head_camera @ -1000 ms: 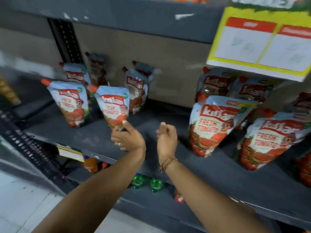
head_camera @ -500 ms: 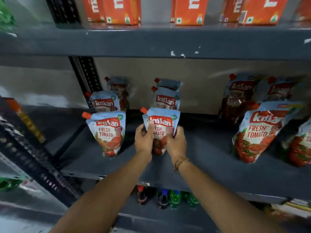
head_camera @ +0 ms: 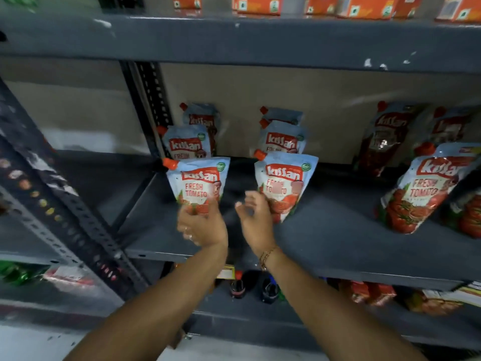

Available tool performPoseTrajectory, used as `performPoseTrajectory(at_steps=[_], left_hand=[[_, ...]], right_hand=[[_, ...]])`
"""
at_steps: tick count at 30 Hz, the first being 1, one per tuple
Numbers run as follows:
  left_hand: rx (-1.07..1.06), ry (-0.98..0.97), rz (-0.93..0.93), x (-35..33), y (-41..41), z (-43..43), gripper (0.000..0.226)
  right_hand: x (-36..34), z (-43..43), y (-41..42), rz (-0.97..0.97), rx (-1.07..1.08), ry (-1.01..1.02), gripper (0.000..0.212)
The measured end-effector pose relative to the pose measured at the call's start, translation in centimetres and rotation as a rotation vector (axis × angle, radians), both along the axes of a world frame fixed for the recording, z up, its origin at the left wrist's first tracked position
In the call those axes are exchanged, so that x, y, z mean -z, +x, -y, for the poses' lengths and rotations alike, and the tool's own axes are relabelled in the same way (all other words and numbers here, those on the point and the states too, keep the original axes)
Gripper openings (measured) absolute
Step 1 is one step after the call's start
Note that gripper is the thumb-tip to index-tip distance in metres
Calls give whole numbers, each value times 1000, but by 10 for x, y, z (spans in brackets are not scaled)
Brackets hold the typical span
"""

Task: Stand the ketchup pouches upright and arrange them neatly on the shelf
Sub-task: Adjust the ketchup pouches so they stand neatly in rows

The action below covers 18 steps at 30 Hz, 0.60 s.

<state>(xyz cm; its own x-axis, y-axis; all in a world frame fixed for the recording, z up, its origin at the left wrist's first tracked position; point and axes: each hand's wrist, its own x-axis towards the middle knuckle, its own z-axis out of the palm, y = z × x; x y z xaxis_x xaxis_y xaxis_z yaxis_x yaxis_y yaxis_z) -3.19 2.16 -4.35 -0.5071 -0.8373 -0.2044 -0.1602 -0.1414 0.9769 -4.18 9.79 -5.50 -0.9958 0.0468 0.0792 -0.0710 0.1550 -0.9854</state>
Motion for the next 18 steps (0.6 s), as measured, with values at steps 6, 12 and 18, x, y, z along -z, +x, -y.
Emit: performPoseTrajectory(at_steps=[6, 12, 18], left_hand=[[313, 180, -265, -8, -15, 67, 50], [418, 244, -251, -17, -23, 92, 42], [442, 243, -262, -14, -23, 98, 28]], right_hand=[[-1, 47, -18, 194, -405, -32, 89], [-6, 63, -16, 239, -436, -62, 87], [-7, 66, -18, 234, -417, -74, 86]])
